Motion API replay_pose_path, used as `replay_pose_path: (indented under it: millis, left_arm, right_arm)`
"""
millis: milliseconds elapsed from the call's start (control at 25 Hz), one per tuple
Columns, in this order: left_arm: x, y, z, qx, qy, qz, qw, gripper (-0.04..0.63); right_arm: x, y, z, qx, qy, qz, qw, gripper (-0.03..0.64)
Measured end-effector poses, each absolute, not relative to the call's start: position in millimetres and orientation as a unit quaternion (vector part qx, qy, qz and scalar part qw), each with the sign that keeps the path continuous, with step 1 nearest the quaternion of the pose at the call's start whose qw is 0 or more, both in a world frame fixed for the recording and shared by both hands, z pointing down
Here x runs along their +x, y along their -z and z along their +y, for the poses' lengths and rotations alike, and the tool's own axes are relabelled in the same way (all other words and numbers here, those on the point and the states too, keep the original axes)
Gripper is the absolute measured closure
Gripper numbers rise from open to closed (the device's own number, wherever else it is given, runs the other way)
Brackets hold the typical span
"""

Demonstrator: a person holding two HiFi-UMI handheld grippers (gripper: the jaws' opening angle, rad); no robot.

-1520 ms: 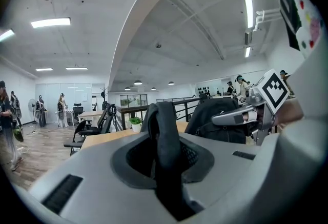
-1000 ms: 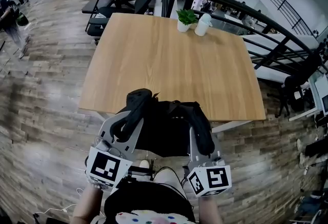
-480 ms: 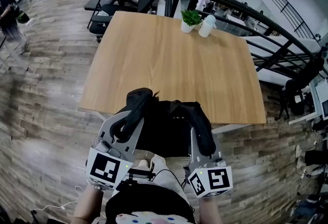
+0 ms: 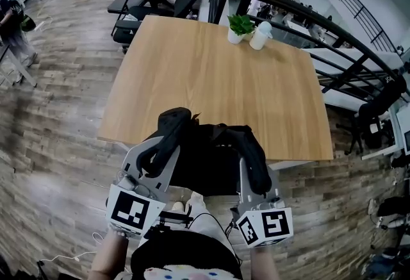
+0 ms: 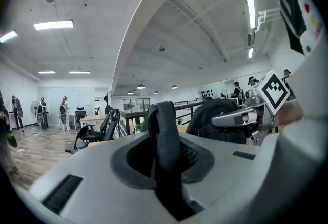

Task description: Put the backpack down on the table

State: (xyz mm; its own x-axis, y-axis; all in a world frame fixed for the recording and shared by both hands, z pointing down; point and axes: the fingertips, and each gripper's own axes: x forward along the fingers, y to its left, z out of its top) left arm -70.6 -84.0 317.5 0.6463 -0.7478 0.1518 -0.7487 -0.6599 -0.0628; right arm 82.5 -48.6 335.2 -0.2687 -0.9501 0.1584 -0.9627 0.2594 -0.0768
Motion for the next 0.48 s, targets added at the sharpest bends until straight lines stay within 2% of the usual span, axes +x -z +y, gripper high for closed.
replay_pose_path:
  millis: [480]
  left_arm:
    - [-74.2,-315.0,-77.1,0.910,-0.079,-0.408,-0.006,0.532]
  right_arm:
    - [81.5,-333.7,-45.4,0.610,-0.072,-0.788,0.036,0.558]
